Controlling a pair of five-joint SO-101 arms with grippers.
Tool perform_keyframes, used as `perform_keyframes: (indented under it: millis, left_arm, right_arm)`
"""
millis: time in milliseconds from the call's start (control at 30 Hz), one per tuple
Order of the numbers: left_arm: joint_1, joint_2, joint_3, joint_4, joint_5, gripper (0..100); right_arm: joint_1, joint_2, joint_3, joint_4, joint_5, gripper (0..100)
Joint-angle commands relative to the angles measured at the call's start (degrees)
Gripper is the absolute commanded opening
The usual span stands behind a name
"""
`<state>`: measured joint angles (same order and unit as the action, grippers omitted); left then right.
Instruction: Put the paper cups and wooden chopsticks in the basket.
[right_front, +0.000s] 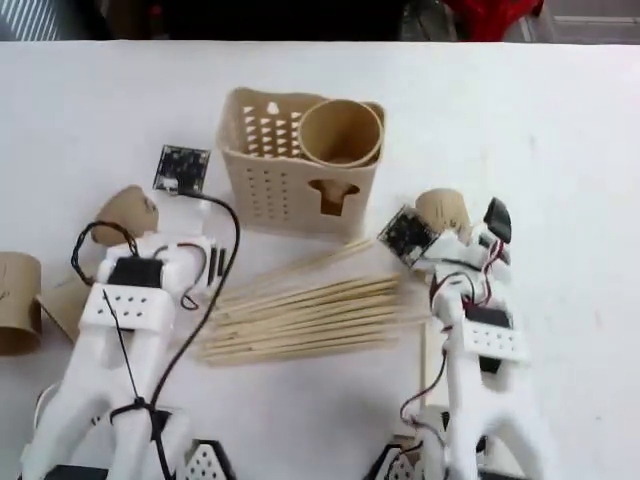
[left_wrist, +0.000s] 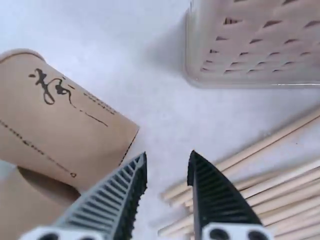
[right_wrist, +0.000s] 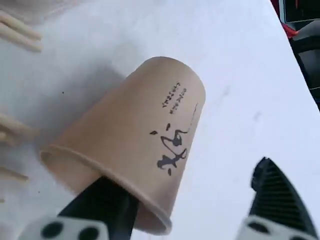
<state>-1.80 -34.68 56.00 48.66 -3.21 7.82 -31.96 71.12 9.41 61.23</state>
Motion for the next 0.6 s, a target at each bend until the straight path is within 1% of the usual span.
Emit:
perform_keyframes:
  millis: [0, 100, 133, 167, 233, 300, 367, 400, 500, 567]
  left_arm:
    - [-0.48, -1.36, -0.26, -1.23, -0.09, 14]
    - [-0.48, -1.36, -0.26, -1.23, -0.09, 14]
    - [-0.48, -1.36, -0.26, -1.23, -0.09, 14]
    - [-0.48, -1.36, -0.26, -1.23, -0.09, 14]
    - [-0.48, -1.36, -0.26, -1.23, -0.09, 14]
    - [-0.48, -1.36, -0.26, -1.23, -0.09, 14]
    - [-0.66, -1.36, -0.26, -1.23, -0.09, 14]
    - [-0.66, -1.36, -0.26, -1.23, -0.09, 14]
    - [-0.84, -1.36, -0.26, -1.23, -0.09, 14]
    - [-0.84, -1.36, -0.26, -1.23, -0.09, 14]
  right_arm:
    - [-0.04, 4.79, -6.15, -1.89, -1.49, 16.1]
    - [1.01, 6.20, -7.03, -1.71, -3.43, 2.3]
    - [1.63, 5.93, -7.30, -1.71, -4.84, 0.8]
    - [2.42, 5.41, -7.65, -1.54, -6.15, 2.6]
    - [3.91, 3.47, -9.05, 1.36, -7.38, 1.4]
    - [4.70, 0.84, -12.22, 8.40, -7.74, 1.9]
    - [4.70, -2.07, -17.32, 18.95, -7.91, 1.8]
    - [4.70, -3.38, -20.57, 24.75, -9.32, 1.7]
    - [4.70, -5.85, -32.62, 40.57, -16.97, 1.7]
    - [4.35, -6.02, -41.49, 49.01, -21.45, 1.7]
